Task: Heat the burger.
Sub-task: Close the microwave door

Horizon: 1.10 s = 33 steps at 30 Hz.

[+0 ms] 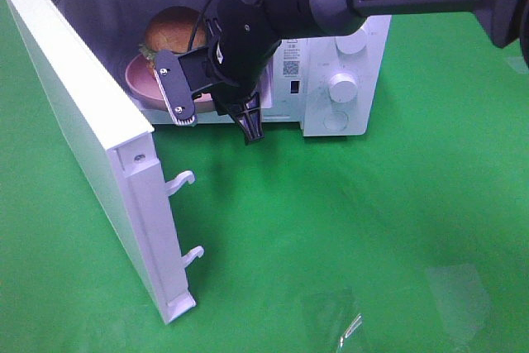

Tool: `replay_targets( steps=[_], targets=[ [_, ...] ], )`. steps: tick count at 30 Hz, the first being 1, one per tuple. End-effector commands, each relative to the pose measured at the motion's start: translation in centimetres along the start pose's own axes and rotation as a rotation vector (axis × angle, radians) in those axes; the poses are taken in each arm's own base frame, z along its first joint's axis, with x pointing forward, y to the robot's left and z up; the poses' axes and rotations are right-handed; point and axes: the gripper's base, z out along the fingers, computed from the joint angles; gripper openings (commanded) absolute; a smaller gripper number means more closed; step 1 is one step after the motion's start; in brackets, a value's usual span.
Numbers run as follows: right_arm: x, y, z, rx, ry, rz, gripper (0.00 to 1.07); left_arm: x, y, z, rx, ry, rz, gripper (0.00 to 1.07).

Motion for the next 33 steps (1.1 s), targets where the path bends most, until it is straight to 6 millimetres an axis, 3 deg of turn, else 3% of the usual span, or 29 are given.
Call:
replay_targets(
  steps=[1, 11, 22, 33],
  targets=[
    [0.1, -0.6, -1.1, 0.015, 0.002, 0.027, 0.40, 0.0, -0.1, -0.2, 0.002, -0.027, -0.002, 0.98],
    [0.4, 0.3, -2.1, 0.017, -0.011, 0.021, 0.49, 0.0, -0.1, -0.2, 0.002, -0.027, -0.002, 0.98],
    [0.9, 1.5, -4.4, 0.064, -0.034, 0.043, 0.80, 0.0, -0.1, -0.2, 0.002, -0.027, -0.002, 0.98],
    [1.6, 3.8, -7.0, 0.089, -0.063, 0.023, 0.77, 0.0, -0.1, -0.2, 0.002, -0.027, -0.002, 0.98]
  ],
)
